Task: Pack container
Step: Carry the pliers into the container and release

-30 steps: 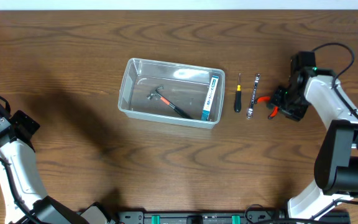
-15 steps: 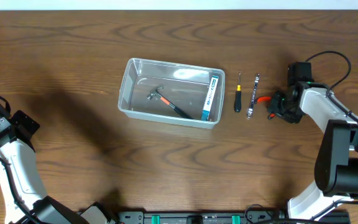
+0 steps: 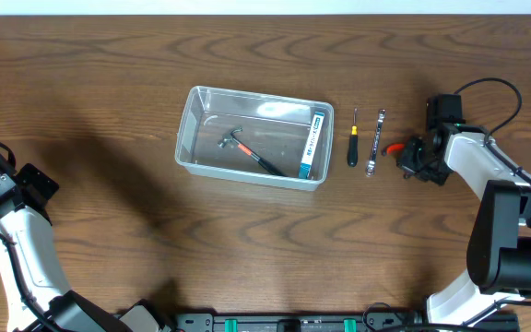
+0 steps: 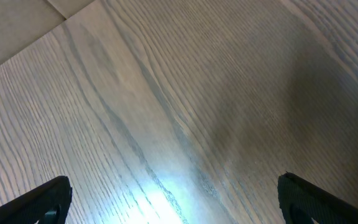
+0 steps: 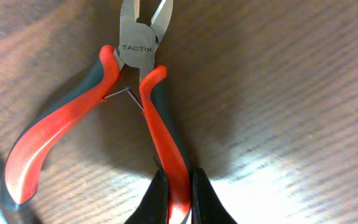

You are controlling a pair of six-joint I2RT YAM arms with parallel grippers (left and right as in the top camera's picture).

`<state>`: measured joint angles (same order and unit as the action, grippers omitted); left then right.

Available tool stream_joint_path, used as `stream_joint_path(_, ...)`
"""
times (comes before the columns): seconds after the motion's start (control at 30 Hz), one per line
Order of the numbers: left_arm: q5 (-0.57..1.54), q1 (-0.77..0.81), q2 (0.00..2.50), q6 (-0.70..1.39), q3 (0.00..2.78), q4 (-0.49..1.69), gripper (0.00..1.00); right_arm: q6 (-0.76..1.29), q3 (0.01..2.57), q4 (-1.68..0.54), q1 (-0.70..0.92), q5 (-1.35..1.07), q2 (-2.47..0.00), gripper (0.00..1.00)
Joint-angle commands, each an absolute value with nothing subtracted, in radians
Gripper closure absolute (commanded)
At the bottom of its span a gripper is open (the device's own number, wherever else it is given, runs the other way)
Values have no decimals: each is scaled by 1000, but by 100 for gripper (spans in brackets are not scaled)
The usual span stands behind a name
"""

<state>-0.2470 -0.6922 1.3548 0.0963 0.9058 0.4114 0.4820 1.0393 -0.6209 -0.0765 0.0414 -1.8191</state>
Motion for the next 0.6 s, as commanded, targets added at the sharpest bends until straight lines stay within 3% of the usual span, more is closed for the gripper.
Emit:
stream_joint_path(0.0, -263, -696, 1360, 84, 936, 411, 2, 416, 1074, -659, -82, 128, -1768, 99)
stream_joint_path(0.27, -263, -696, 1360, 84, 936, 411, 2, 121, 1308, -712, 6, -80, -1510, 99)
stream_joint_path(0.57, -263, -696, 1360, 84, 936, 411, 2, -295, 1378, -617, 378, -307, -1438, 99)
